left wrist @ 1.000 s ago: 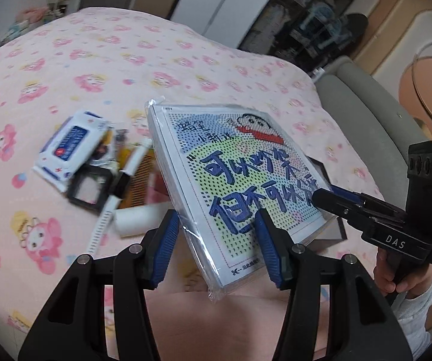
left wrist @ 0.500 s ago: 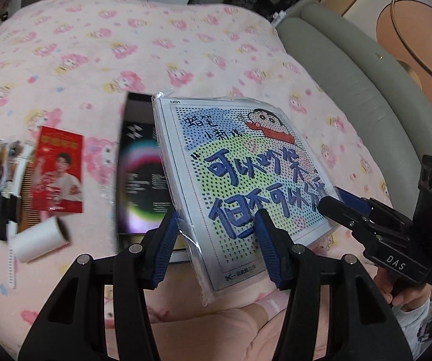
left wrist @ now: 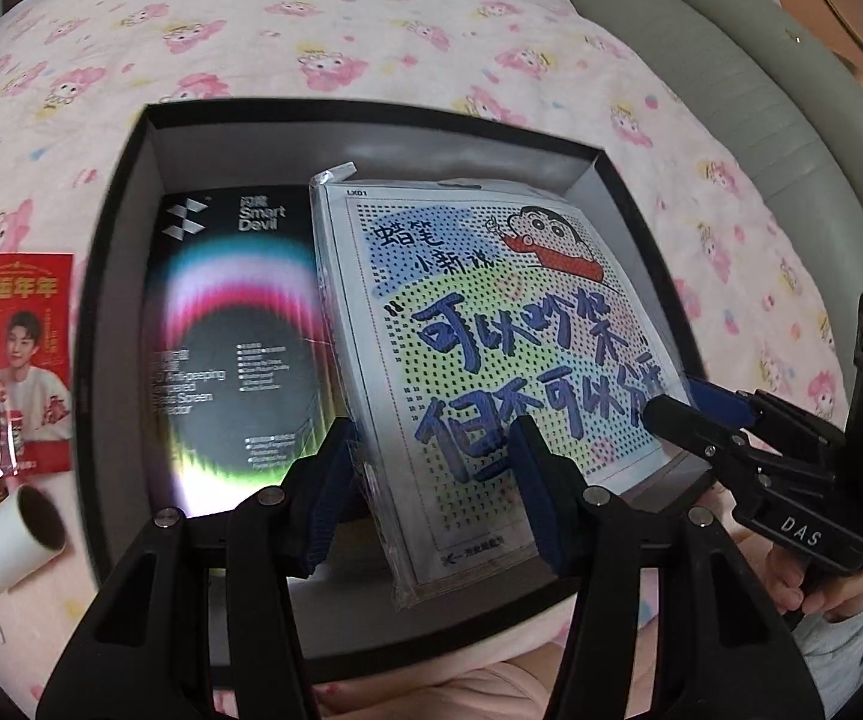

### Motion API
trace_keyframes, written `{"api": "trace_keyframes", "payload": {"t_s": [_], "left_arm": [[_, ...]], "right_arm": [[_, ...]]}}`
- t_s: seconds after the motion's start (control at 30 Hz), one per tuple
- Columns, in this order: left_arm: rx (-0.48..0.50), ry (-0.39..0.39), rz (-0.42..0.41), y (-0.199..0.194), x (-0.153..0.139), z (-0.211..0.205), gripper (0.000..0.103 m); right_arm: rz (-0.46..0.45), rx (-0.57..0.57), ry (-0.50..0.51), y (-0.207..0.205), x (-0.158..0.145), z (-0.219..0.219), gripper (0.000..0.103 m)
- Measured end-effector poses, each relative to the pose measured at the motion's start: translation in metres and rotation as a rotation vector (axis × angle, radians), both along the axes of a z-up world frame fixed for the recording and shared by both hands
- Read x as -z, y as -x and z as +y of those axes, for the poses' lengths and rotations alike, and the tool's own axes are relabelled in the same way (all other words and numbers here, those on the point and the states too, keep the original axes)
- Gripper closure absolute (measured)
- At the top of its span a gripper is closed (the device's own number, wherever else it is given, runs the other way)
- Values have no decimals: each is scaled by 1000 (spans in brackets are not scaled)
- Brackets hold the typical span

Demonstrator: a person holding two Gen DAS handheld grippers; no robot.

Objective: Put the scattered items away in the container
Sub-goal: 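Carry the bead-art kit bag over the black box, then lower the bead-art bag beside the Smart Devil box and open the right tool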

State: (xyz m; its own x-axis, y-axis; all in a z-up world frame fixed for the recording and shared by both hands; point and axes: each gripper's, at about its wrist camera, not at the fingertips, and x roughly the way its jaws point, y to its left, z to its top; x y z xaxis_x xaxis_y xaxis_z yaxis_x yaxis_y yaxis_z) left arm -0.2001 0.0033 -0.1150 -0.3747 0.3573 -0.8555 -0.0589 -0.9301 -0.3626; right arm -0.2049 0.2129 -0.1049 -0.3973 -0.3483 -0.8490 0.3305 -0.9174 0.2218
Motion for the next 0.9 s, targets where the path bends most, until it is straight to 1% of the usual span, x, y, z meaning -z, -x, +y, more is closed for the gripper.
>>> {"api": "trace_keyframes", "payload": {"t_s": [0.03,0.13,0.27,0.3,0.33,0.5,0.57,0.6,0.77,0.83,0.9], "left_arm": [[1,3,-1,0,2,0,49],[6,11,-2,-1,7,-1,49],[11,21,-5,-2,14,-2,48],[13,24,-6,-2,15,-3,51],[14,27,-6,-3,17,-3,50],[17,52,-12,-4,21,-2,50],[18,63,-15,-5,22,-2,50],[19,69,-16,-6,22,-2,52],[21,97,-23,-8,25,-1,55],[22,108,-26,-9,26,-1,56],[23,119,-28,-9,27,-1,59]], "right_arm": [[-11,4,-11,1,4,0,65],[0,-2,-76,-1,9,-7,64],[5,2,-82,-1,14,-9,64],[6,5,-77,0,14,-8,64],[8,3,-77,-1,14,-8,64],[17,-16,-125,-2,16,-16,64],[16,-11,-113,-1,15,-15,64],[16,-7,-103,0,14,-14,64],[102,9,-60,-4,-7,-5,64],[90,11,-47,-3,-6,-3,64],[72,8,-37,-3,-3,-3,64]]}}
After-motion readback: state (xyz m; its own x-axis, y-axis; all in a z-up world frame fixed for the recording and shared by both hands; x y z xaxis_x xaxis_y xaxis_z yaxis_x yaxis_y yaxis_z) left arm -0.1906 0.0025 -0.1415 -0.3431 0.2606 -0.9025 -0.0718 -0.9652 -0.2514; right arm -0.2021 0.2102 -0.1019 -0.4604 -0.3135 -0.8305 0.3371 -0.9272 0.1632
